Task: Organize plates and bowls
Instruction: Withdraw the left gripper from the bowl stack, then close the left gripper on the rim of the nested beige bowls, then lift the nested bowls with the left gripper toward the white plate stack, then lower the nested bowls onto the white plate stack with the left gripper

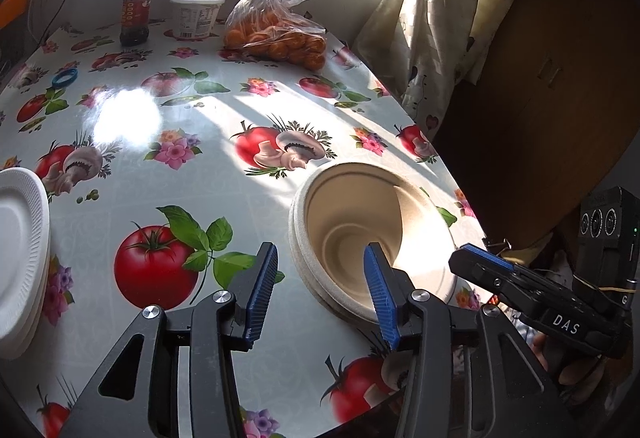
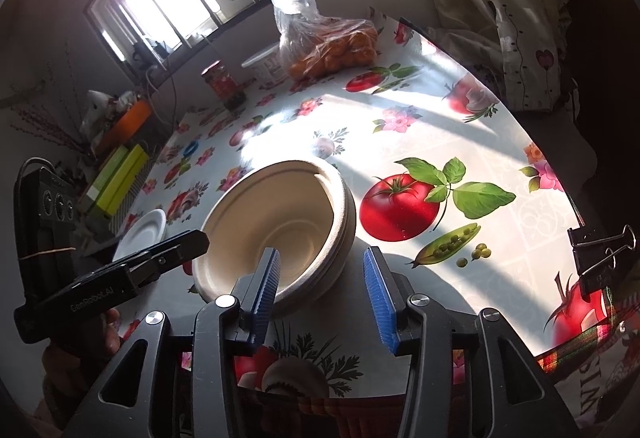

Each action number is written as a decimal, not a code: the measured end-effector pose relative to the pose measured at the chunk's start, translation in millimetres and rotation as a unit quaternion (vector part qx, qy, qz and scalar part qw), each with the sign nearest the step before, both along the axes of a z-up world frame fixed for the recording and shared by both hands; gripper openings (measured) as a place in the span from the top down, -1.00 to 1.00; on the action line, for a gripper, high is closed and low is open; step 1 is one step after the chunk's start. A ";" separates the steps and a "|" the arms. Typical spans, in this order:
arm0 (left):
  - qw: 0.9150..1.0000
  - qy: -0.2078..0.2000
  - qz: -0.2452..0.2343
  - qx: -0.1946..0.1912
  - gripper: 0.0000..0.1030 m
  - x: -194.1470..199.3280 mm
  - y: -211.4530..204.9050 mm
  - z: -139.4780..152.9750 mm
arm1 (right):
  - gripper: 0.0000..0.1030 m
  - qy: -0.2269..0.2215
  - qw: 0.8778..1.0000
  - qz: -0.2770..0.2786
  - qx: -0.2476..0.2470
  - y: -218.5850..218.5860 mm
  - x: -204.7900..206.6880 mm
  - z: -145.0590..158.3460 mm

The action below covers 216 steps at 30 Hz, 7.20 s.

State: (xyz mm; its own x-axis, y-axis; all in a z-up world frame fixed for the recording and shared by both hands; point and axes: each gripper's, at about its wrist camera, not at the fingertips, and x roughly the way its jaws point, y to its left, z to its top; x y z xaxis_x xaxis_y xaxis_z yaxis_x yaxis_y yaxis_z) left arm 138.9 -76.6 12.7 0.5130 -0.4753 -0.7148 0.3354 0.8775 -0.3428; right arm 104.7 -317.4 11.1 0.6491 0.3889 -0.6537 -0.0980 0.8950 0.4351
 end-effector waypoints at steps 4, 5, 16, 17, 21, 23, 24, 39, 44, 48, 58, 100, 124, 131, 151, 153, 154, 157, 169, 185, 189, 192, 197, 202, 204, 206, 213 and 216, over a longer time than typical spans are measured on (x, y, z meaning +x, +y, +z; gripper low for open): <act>1.000 -0.006 0.006 0.004 0.08 -3.2 3.4 1.2 | 0.10 -0.004 1.000 -0.002 -0.007 2.1 -2.1 1.5; 1.000 -0.010 0.009 0.006 0.08 -4.7 4.3 2.0 | 0.07 -0.008 1.000 -0.004 -0.013 3.0 -3.2 2.7; 0.996 -0.053 0.043 0.052 0.08 -23.5 12.7 9.6 | -0.05 -0.046 0.996 -0.023 -0.068 17.4 -20.8 14.3; 0.996 -0.058 0.045 0.057 0.08 -26.0 13.5 10.8 | -0.06 -0.050 0.996 -0.025 -0.074 19.0 -23.5 15.7; 0.995 -0.067 0.050 0.059 0.08 -33.5 19.5 12.5 | -0.13 -0.067 0.994 -0.022 -0.084 26.6 -33.5 20.4; 0.995 -0.064 0.051 0.058 0.08 -34.2 21.9 11.1 | -0.13 -0.069 0.994 -0.027 -0.084 28.1 -36.1 20.1; 0.995 -0.060 0.051 0.057 0.08 -34.5 22.5 9.3 | -0.14 -0.068 0.994 -0.031 -0.083 27.4 -36.1 19.6; 1.000 -0.013 0.024 -0.006 0.08 -21.7 13.1 1.5 | -0.14 -0.038 0.997 -0.045 -0.058 16.8 -13.4 9.4; 1.000 -0.017 0.020 -0.009 0.08 -17.7 10.2 5.6 | -0.14 -0.034 0.997 -0.044 -0.056 15.6 -8.5 8.4; 1.000 -0.015 0.014 -0.012 0.08 -11.5 4.9 3.7 | -0.14 -0.028 0.998 -0.039 -0.043 13.0 -2.3 5.2; 1.000 -0.011 0.019 0.003 0.08 -3.7 -2.8 -6.4 | -0.13 -0.018 0.999 -0.023 -0.024 12.0 6.2 -2.5; 1.000 -0.007 0.007 0.008 0.38 4.0 -7.2 -22.5 | 0.44 -0.015 0.999 -0.015 -0.038 20.8 7.2 -9.8; 1.000 -0.011 0.020 0.004 0.44 2.2 0.5 -14.1 | 0.48 -0.016 0.999 -0.011 -0.025 21.8 9.1 0.1; 0.999 -0.018 0.034 0.004 0.44 0.1 9.9 -5.3 | 0.48 -0.018 1.000 0.001 -0.019 29.7 14.7 5.6; 0.994 -0.044 0.100 0.014 0.44 -3.5 70.8 19.6 | 0.48 -0.036 0.997 0.072 -0.013 89.6 44.6 27.2; 0.993 -0.045 0.110 0.016 0.44 -3.8 79.5 21.2 | 0.48 -0.037 0.996 0.082 -0.013 99.0 47.9 28.7; 0.992 -0.046 0.114 0.016 0.44 -4.0 83.5 21.8 | 0.48 -0.038 0.995 0.086 -0.013 103.5 49.4 29.4; 0.991 -0.049 0.127 0.019 0.44 -3.6 95.5 22.9 | 0.48 -0.038 0.994 0.099 -0.011 116.6 55.1 30.5; 0.982 -0.049 0.181 0.020 0.44 -7.0 145.8 23.5 | 0.48 -0.033 0.988 0.152 -0.004 169.0 76.6 30.0; 0.970 -0.039 0.238 0.020 0.44 -14.9 199.7 19.0 | 0.48 -0.028 0.978 0.207 -0.003 230.6 94.1 30.8; 0.967 -0.036 0.250 0.022 0.44 -14.5 213.1 15.8 | 0.48 -0.026 0.975 0.219 -0.003 246.4 99.5 28.8; 0.965 -0.030 0.259 0.024 0.44 -14.2 222.8 12.4 | 0.48 -0.022 0.973 0.228 -0.001 258.4 104.2 25.7; 0.961 -0.020 0.276 0.025 0.44 -13.9 239.9 6.7 | 0.48 -0.015 0.970 0.242 0.002 278.7 110.0 21.5; 0.957 -0.017 0.288 0.028 0.45 -14.6 252.6 4.6 | 0.48 -0.010 0.967 0.254 0.005 293.6 114.2 18.3; 0.956 -0.015 0.292 0.028 0.45 -14.6 257.1 3.7 | 0.48 -0.008 0.966 0.258 0.005 299.4 115.4 17.1; 0.954 -0.014 0.297 0.028 0.44 -14.9 261.9 2.7 | 0.48 -0.005 0.965 0.262 0.005 305.2 117.3 15.7; 0.951 -0.007 0.309 0.032 0.44 -17.0 274.1 -1.7 | 0.48 0.002 0.962 0.273 0.004 321.2 120.1 8.6; 0.949 -0.004 0.313 0.032 0.44 -17.1 278.5 -4.0 | 0.48 0.005 0.961 0.277 0.005 326.7 121.2 5.9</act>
State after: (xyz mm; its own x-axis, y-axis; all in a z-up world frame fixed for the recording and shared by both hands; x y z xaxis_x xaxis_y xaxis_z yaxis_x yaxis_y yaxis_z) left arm 121.8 201.9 8.7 0.6853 -0.0313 -0.7276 -0.2559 0.9250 -0.2808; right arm 225.9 9.3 17.0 0.3342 0.6785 -0.6542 -0.5536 0.7031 0.4463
